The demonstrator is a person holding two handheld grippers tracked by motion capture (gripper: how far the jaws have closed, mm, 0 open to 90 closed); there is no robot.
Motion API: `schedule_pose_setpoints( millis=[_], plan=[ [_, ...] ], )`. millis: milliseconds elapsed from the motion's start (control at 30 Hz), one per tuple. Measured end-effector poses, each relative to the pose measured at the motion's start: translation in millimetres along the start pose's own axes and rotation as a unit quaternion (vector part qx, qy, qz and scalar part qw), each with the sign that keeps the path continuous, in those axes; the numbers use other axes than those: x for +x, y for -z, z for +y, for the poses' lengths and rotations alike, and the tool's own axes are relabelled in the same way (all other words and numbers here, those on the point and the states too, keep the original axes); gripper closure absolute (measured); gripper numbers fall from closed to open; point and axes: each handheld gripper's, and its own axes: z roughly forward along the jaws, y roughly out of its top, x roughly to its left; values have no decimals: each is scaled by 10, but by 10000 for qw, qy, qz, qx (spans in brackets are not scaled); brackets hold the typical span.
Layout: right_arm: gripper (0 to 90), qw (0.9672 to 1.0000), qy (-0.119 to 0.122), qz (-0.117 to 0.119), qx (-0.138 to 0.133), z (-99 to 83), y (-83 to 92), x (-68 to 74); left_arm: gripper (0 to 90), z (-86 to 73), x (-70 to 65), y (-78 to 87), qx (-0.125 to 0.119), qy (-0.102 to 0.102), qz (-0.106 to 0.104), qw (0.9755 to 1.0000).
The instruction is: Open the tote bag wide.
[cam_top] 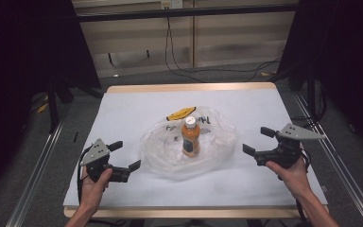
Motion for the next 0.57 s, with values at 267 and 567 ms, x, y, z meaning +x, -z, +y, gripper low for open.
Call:
schedule_pose_setpoints(
  millis=[267, 567],
  plan=[
    [18, 9995, -44, -294, 60, -285, 212, 113, 24, -241, -77, 153, -3, 240, 208, 9995],
    [27, 9986, -101, -494, 129, -526, 389, 140, 18, -376, -22, 244, -35, 482, 280, 9984]
  ],
)
